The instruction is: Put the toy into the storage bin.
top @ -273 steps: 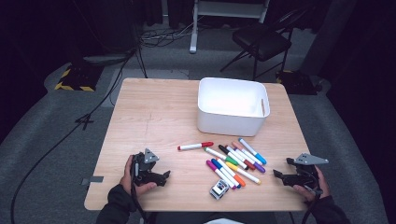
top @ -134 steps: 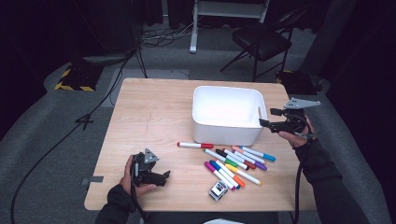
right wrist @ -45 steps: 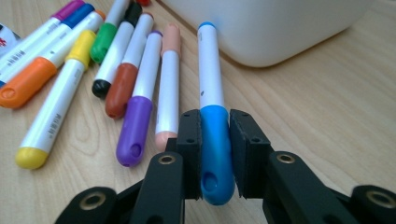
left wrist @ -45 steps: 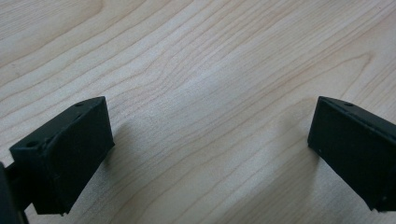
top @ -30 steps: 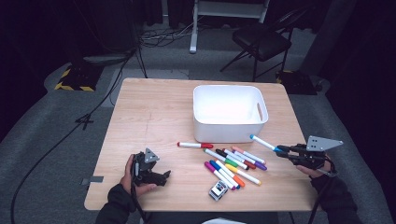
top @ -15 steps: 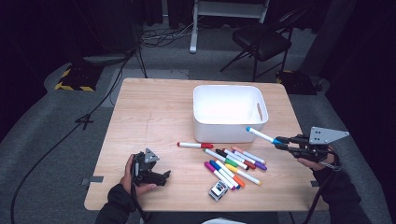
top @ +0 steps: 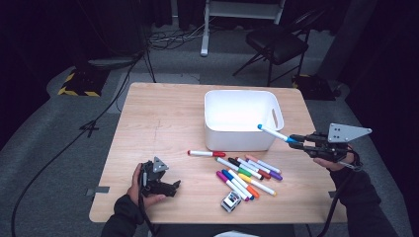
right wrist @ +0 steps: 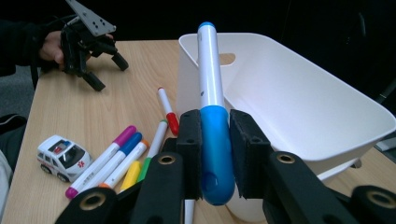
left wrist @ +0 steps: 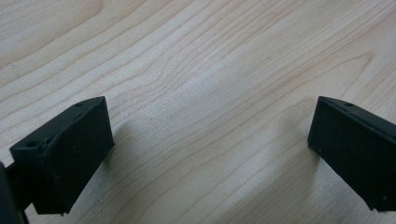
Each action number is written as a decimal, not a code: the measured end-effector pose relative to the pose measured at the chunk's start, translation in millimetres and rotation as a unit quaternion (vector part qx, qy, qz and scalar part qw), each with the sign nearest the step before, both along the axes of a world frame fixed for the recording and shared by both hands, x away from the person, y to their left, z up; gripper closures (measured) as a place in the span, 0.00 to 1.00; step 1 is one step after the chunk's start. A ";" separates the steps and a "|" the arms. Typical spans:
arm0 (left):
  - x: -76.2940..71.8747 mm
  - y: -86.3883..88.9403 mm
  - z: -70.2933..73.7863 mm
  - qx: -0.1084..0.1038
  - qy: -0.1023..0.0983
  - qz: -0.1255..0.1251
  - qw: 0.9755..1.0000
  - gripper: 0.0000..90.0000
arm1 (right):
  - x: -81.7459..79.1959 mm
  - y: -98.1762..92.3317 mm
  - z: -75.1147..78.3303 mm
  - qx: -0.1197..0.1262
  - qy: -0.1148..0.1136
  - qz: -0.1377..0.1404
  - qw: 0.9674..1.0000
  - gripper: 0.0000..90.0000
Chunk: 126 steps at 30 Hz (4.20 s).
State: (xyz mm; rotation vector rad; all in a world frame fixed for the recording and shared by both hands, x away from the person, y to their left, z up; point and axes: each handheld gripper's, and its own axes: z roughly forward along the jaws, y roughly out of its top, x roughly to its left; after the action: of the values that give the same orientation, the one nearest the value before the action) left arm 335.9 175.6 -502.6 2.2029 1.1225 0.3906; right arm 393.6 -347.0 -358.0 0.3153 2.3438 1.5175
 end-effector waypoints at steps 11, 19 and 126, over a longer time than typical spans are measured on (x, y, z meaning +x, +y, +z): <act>0.0 0.0 0.0 0.000 0.000 0.000 1.000 0.00 | 16.0 17.0 13.3 -0.009 -0.009 0.002 1.000 0.84; 0.1 0.1 0.1 0.001 -0.001 0.000 1.000 0.00 | 38.3 28.1 16.7 -0.023 -0.001 -0.018 1.000 0.84; -0.9 -0.8 -0.8 -0.003 -0.003 0.003 1.000 0.01 | 39.5 71.1 -117.3 -0.109 0.103 -0.018 0.988 0.71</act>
State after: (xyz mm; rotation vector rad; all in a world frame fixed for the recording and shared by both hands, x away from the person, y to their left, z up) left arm 334.9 174.9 -503.4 2.1926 1.1271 0.3954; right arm 433.1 -275.9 -475.3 0.4763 2.6196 1.2472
